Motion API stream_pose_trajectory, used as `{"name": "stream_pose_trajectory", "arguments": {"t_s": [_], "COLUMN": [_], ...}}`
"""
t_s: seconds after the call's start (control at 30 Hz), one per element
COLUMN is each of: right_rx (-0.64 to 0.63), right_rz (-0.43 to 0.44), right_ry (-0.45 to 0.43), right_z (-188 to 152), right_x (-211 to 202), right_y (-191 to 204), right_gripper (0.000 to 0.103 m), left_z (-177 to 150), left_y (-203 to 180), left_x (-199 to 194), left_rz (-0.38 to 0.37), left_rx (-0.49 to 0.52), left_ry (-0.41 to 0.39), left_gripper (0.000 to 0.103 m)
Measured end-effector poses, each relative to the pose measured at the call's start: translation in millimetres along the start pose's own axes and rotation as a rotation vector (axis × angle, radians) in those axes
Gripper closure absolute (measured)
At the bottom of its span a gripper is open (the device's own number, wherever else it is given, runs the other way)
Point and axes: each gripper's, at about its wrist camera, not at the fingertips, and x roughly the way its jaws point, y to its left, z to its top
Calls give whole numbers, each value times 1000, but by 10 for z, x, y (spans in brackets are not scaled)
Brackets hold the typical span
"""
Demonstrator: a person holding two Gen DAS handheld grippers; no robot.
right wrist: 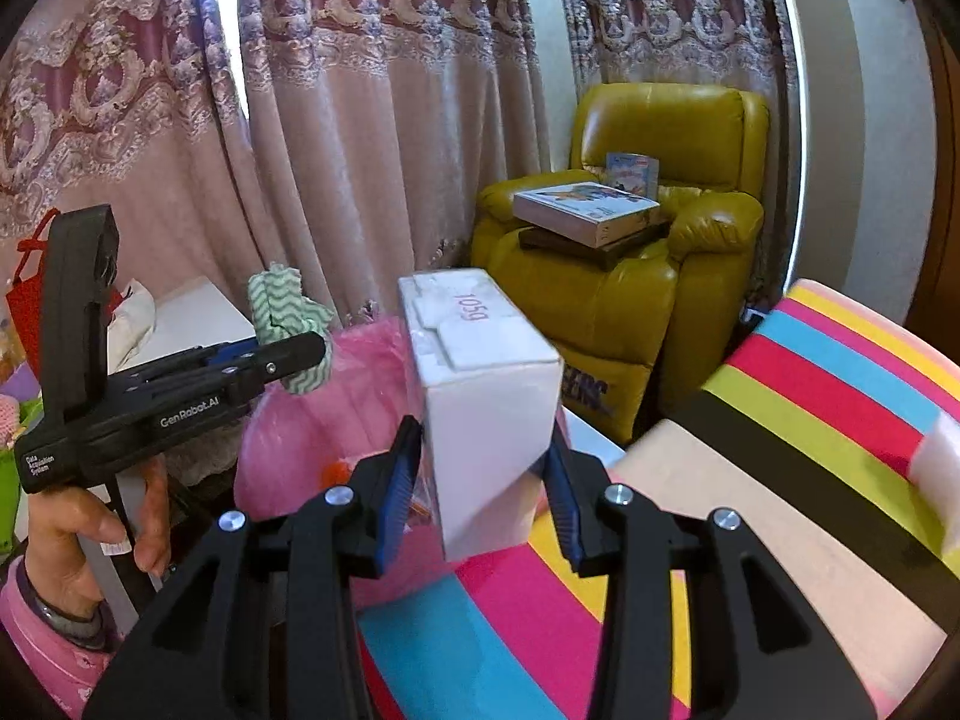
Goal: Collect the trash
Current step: 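Open both tools to drop the box and cloth into the bin, then move both open tools back over the striped bed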
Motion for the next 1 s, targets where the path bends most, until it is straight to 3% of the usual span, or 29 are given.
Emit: {"name": "stream_pose_trajectory", "arguments": {"t_s": [0.03,0.07,0.1,0.17,0.4,0.6,0.77,1.0], "right_rx": [-12,-19,-25,-41,-29,38,74,224], "right_rz": [15,14,16,34,-11,-102,-178,-365], "right_ry": [-1,-8,-18,-23,-48,-78,-92,-96], "right_z": [4,4,-7,-46,-253,-454,-593,-1013], "right_x": [28,38,31,1,-317,-706,-948,-1510], "right_y": [35,59,78,104,-83,-508,-812,-1694], "right_gripper": [49,31,26,26,27,27,25,25], "left_z": [-9,-3,-3,-15,-44,-115,-234,-498], "left_y": [17,48,66,105,64,-346,-936,-2130], "left_x": [0,1,-5,-72,-121,-126,-28,235], "left_rz": [4,10,19,37,93,87,-12,-180], "left_rx": [-6,-18,-29,-53,-32,34,95,244], "left_ry": [-2,-4,-11,-53,-40,-53,-35,18], "left_gripper": [66,49,31,19,16,13,13,13]}}
